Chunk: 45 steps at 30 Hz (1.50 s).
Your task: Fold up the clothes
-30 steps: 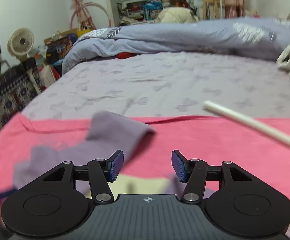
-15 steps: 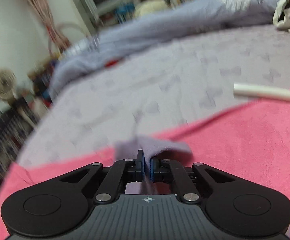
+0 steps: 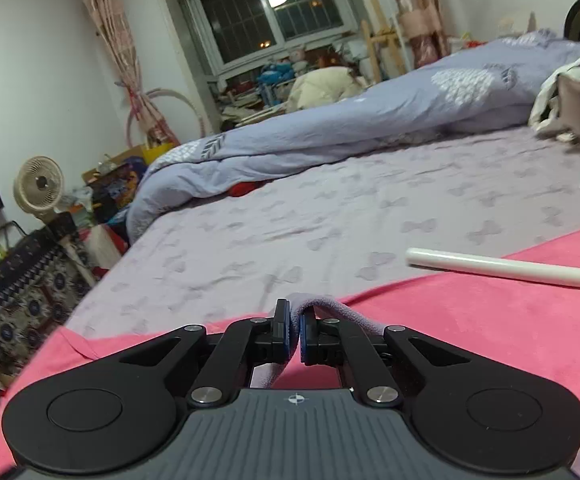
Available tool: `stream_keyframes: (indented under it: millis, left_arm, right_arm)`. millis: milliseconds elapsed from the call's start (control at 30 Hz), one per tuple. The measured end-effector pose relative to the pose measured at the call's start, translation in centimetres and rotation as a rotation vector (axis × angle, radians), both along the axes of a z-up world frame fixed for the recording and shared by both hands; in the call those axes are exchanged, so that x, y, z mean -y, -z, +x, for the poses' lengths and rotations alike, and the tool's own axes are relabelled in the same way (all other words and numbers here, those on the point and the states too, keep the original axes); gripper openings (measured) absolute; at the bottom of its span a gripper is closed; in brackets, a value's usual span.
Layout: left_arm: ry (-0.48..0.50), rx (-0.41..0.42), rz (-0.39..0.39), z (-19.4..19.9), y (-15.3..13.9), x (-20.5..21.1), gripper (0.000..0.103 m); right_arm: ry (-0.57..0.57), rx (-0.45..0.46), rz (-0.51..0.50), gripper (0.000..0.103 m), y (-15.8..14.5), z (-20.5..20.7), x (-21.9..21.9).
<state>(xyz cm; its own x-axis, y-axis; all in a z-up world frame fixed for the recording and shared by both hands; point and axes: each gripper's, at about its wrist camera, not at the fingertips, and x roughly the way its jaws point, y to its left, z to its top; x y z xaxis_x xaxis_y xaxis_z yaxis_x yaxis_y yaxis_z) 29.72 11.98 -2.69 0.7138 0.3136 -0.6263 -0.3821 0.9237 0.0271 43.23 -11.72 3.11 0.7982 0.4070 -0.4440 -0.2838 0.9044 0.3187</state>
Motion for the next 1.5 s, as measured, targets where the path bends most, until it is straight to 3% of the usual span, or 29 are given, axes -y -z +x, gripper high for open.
stream_keyframes:
  millis: [67,167,333,400,500,667,900,1000,1500]
  left_arm:
    - [-0.065,0.012,0.005,-0.2,-0.2,-0.8,0.095]
    - [-0.151,0.000,0.092,-0.2,-0.3,-1.2,0.095]
    - [-0.175,-0.028,0.110,-0.8,-0.3,-2.0,0.095]
    - [-0.175,-0.035,0.103,-1.1,-0.4,-2.1,0.095]
    - [-0.160,-0.036,0.103,-1.5,-0.4,-2.1,0.095]
    - [-0.152,-0.041,0.151,-1.3,-0.3,-1.4,0.095]
    - [-0.058,-0.013,0.127,-3.0,-1.4,-1.4,0.098]
    - [-0.041,-0.051,0.114,-2.7,-1.0,-1.4,0.098]
    - [-0.031,-0.082,0.132,-2.6,-0.6,-1.4,0.099]
  right_arm:
    - [0.012,0.030,0.006,0.006,-0.7,-1.3,0.5]
    - [0.004,0.118,0.012,0.006,-3.3,-4.0,1.1]
    - [-0.052,0.243,-0.127,0.006,-4.8,-10.8,1.7]
    - [-0.060,0.185,-0.199,0.006,-2.7,-12.1,2.1]
    - [-0.041,0.027,-0.270,0.006,1.7,-12.1,2.8]
    - [-0.016,-0.029,-0.308,0.006,3.2,-11.9,3.6]
    - [0.020,-0.107,-0.361,0.006,5.4,-11.6,4.7]
    - [0.035,-0.140,-0.384,0.007,6.3,-11.5,5.2]
    - [0.193,-0.090,-0.473,0.016,5.2,-13.9,10.8]
